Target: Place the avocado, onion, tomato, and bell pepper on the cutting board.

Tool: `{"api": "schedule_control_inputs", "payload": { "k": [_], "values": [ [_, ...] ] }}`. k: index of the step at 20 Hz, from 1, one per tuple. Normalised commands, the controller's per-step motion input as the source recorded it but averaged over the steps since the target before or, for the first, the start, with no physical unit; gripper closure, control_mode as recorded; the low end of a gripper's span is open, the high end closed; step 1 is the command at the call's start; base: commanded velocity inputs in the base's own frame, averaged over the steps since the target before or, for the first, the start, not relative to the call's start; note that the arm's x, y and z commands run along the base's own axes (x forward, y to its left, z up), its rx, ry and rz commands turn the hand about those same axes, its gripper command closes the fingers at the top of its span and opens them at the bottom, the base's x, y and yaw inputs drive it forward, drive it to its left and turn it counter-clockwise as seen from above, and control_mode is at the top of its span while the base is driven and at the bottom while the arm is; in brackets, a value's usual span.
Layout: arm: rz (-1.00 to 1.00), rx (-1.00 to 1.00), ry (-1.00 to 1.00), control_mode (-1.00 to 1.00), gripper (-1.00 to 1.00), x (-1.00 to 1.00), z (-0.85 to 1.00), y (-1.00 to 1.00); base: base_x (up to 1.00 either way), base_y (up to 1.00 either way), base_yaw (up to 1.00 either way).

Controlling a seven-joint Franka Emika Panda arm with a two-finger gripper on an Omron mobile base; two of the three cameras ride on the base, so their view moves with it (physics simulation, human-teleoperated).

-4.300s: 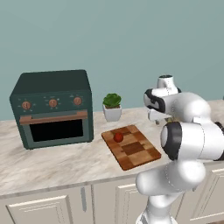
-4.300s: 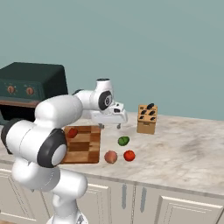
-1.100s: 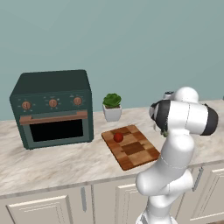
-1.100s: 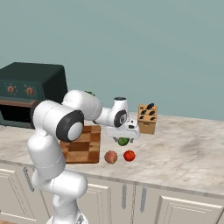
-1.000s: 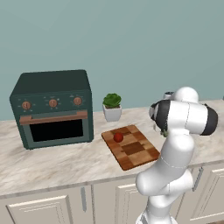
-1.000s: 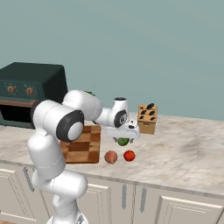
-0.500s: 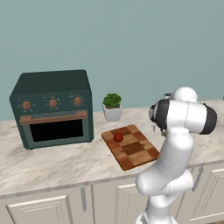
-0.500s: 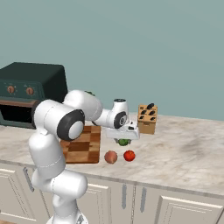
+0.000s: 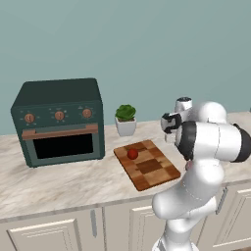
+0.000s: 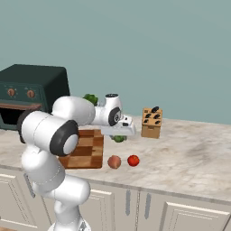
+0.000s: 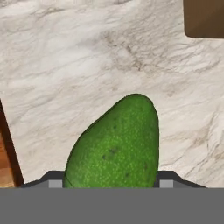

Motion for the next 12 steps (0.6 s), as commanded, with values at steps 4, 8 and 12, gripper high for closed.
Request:
{"api": "schedule_control_inputs", "payload": {
  "k": [4, 8, 12],
  "values": [
    [0.00, 0.00, 0.00, -1.00, 1.00, -0.08, 0.23, 0.69, 0.00, 0.00, 0.00],
    [0.00, 0.00, -0.01, -1.00, 1.00, 0.00, 0.03, 0.78, 0.00, 0.00, 0.00],
    [0.00, 0.00, 0.02, -1.00, 1.00, 0.00, 0.00, 0.57, 0.00, 0.00, 0.00]
  ]
}}
